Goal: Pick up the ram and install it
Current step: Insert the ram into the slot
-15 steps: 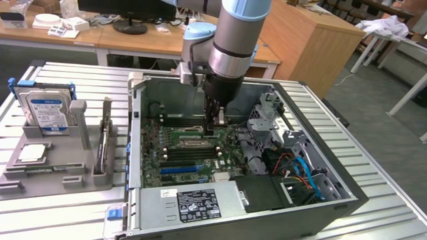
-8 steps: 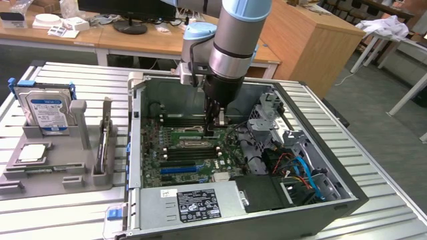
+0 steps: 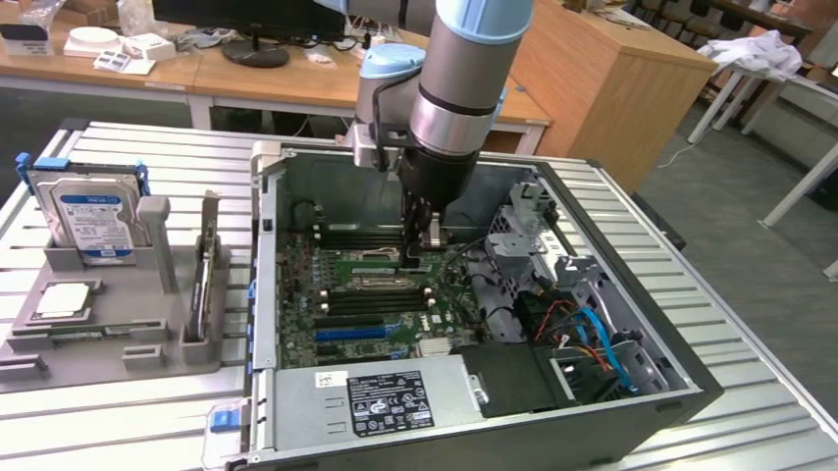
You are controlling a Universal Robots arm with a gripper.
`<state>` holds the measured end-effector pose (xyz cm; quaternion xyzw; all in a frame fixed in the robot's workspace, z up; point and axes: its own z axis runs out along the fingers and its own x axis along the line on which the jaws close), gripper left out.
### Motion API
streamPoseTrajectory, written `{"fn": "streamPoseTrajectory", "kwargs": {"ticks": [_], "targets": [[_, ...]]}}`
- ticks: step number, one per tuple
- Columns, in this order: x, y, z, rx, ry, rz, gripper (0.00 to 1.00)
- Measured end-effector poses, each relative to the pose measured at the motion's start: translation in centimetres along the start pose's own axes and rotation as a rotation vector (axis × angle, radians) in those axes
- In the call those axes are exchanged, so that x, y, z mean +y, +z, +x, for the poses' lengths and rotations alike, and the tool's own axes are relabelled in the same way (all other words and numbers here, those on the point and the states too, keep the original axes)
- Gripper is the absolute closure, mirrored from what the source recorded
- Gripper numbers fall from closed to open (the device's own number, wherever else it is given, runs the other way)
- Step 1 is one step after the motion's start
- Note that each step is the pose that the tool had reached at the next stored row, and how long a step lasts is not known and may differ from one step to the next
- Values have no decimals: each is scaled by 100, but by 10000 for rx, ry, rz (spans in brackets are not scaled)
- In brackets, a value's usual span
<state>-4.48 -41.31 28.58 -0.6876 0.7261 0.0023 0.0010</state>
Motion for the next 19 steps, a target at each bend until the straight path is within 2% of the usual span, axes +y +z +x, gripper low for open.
{"fn": "streamPoseTrajectory", "kwargs": {"ticks": [19], "targets": [[0,101,3,4,-18,-2,88]]}}
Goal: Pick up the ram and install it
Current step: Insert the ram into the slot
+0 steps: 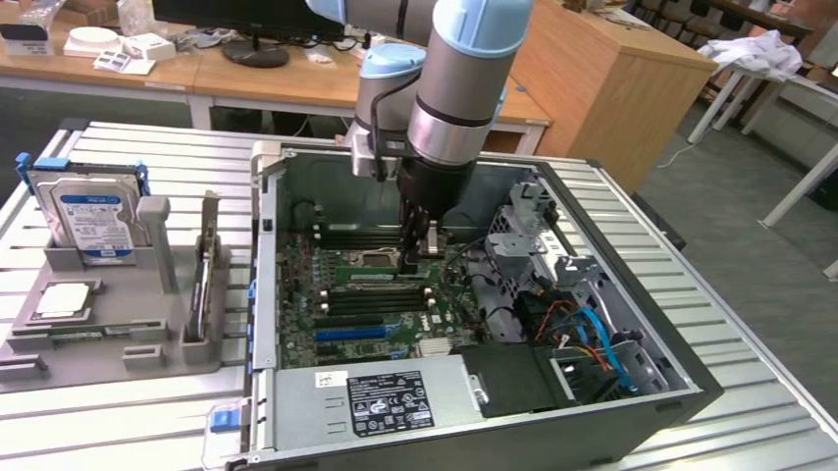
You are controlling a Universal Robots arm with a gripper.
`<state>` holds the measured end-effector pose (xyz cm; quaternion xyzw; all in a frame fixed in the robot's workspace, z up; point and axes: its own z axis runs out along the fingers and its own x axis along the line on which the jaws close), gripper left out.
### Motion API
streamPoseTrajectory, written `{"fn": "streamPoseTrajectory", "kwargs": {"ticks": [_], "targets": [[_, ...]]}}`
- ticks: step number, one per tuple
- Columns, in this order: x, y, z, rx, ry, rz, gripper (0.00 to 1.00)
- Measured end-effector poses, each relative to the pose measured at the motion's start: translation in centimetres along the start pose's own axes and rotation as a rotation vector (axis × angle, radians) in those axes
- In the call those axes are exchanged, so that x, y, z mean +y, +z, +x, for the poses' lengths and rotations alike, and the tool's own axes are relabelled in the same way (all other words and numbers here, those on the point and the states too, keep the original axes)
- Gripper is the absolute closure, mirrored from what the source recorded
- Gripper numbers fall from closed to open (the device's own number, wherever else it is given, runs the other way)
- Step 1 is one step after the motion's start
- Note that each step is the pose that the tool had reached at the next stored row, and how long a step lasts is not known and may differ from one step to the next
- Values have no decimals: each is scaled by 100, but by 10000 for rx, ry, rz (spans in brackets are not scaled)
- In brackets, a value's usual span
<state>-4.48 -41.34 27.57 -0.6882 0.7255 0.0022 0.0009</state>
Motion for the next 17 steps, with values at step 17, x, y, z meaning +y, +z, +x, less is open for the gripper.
{"fn": "streamPoseTrajectory", "kwargs": {"ticks": [17], "targets": [[0,3,0,-3,-340,0,88]]}}
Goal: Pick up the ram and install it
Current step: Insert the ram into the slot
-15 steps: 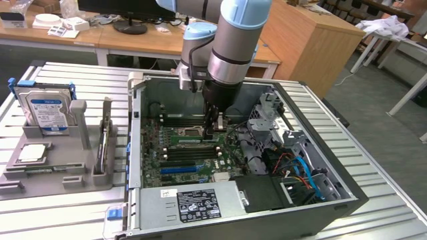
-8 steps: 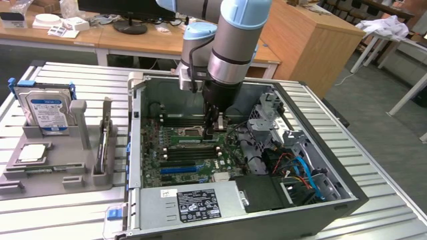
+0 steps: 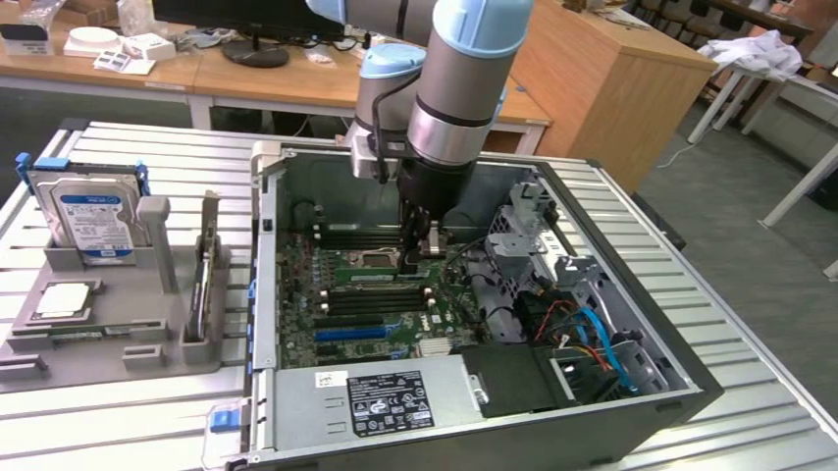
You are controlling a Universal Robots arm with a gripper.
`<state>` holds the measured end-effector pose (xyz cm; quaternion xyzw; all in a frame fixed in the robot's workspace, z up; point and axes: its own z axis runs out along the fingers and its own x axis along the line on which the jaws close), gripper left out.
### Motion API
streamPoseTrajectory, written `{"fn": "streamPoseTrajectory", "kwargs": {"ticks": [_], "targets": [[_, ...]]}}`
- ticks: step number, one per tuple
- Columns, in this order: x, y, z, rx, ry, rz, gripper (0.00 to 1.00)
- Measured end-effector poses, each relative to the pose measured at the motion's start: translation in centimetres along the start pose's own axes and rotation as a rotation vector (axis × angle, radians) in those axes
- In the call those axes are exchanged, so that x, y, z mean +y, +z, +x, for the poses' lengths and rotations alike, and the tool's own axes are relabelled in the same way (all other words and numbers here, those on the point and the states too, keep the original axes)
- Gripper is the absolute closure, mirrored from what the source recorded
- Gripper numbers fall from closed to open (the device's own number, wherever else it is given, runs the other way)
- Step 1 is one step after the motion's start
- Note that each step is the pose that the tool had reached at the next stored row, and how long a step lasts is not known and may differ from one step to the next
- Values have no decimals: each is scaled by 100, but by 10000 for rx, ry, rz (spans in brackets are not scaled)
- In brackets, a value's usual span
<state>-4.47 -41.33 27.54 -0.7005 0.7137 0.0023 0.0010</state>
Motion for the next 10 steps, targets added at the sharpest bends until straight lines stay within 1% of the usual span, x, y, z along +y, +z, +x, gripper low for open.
{"fn": "streamPoseTrajectory", "kwargs": {"ticks": [10], "targets": [[0,55,1,0,-8,-1,88]]}}
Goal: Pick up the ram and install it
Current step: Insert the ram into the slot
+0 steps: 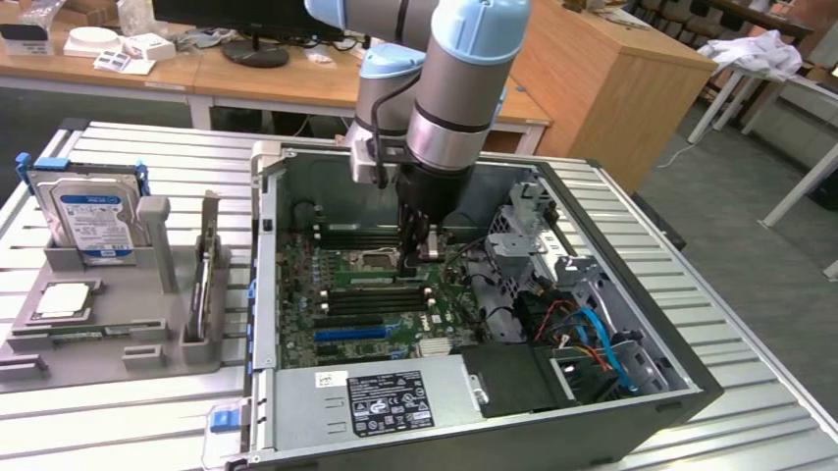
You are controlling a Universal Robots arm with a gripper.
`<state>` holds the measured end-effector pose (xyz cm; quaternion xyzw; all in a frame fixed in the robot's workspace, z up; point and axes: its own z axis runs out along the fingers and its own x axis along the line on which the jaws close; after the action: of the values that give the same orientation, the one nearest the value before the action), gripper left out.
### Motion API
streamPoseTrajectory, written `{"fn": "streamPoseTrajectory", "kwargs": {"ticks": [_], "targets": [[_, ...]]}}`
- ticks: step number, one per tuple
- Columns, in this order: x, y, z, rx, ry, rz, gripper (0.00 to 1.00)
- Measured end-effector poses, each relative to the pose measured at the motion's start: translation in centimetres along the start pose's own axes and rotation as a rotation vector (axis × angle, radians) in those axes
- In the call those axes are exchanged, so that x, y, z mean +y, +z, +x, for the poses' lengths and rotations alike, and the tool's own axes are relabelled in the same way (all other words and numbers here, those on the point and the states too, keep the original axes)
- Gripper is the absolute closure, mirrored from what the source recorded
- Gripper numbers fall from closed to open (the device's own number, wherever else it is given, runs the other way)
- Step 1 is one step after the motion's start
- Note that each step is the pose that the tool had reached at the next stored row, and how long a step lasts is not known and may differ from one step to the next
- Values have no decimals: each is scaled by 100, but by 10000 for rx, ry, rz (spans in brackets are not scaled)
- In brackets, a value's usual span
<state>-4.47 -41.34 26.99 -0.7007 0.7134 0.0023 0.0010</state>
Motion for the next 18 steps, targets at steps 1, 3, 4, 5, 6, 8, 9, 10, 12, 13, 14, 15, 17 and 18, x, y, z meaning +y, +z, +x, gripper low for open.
{"fn": "streamPoseTrajectory", "kwargs": {"ticks": [1,3,4,5,6,8,9,10,12,13,14,15,17,18], "targets": [[0,4,0,0,-1,0,88],[0,10,0,0,-2,0,88],[0,14,0,-1,-3,0,88],[0,16,0,0,-4,0,88],[0,20,0,0,-5,0,88],[0,28,0,-2,-9,1,88],[0,32,0,-1,-13,1,88],[0,36,0,0,-17,1,88],[0,45,0,-1,-26,0,88],[0,49,0,0,-29,0,88],[0,53,0,-1,-33,1,88],[0,57,0,-1,-38,0,88],[0,66,0,-1,-56,0,88],[0,70,0,-1,-69,0,88]]}}
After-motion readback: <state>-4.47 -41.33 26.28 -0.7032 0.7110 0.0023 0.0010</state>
